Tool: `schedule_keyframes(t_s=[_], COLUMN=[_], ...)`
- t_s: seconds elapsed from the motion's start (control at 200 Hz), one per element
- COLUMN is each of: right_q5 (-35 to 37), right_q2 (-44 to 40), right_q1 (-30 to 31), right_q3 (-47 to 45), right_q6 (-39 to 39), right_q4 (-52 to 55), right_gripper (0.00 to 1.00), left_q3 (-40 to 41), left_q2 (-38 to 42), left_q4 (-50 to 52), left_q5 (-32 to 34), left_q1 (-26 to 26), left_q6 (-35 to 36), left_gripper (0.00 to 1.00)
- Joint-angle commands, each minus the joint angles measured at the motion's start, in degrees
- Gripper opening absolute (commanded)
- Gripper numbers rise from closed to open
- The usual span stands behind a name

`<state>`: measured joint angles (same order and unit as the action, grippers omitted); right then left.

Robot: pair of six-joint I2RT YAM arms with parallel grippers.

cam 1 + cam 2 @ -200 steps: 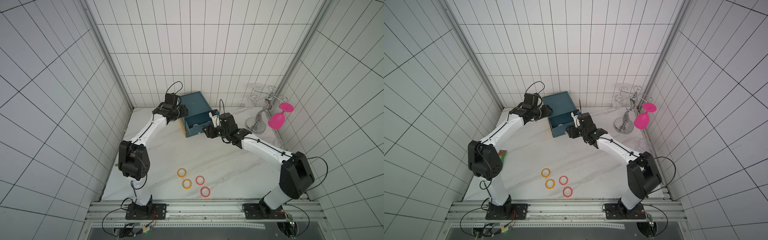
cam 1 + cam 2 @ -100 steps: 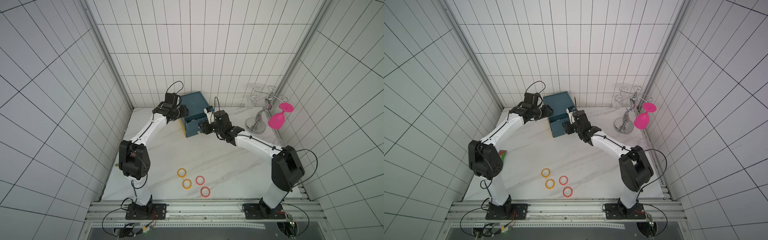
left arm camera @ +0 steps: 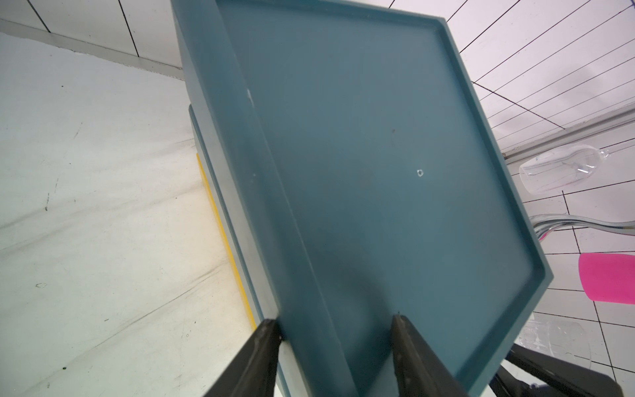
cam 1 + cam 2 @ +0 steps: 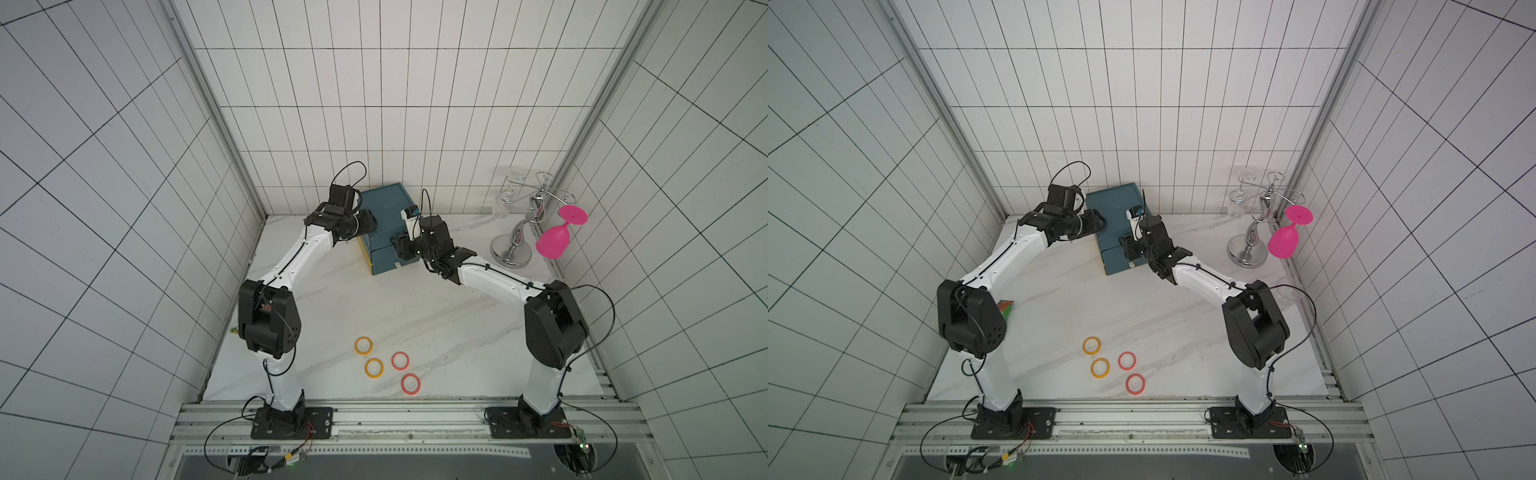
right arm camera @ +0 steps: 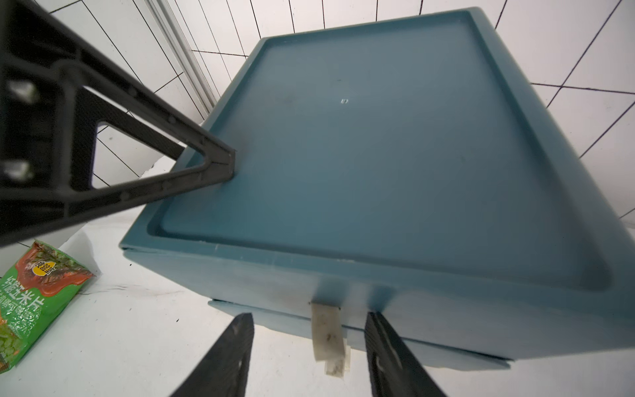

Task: Place the transparent tape into the drawer according to color
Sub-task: Close the drawer in the storage box.

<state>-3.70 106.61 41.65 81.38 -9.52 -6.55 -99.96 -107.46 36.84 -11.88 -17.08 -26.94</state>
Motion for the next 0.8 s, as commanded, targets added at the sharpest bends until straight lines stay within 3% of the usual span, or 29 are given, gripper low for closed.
schedule_keyframes(t_s=[0.0,0.29,0.49,0.795], right_q5=[0.98,2.36,-1.84,-12.36], right_q2=[1.44,-0.39,-2.83,0.61], right_q1=[0.54,0.54,-0.36,-4.41], right_q3=[2.80,-0.35,-7.43,-13.66], right_q6=[0.31,-2.87,-12.90,-29.65], right_q4=[-2.64,-3.28,-4.36,-16.03], right_gripper=[0.56,0.57,0.60,0.61], left_q3=[-0.78,-0.94,-0.94,-1.20], left_q2=[-1.78,-2.04,-1.94,-2.05], left_q4=[1.39,1.42,1.47,1.48], left_q5=[-1.30,-1.83,-1.83,-2.05], left_q1=[0.03,0.03,0.21,0.73], left_q6=[1.50,1.68,1.86,1.78], left_gripper=[0.55,0.55,0.55,0.55])
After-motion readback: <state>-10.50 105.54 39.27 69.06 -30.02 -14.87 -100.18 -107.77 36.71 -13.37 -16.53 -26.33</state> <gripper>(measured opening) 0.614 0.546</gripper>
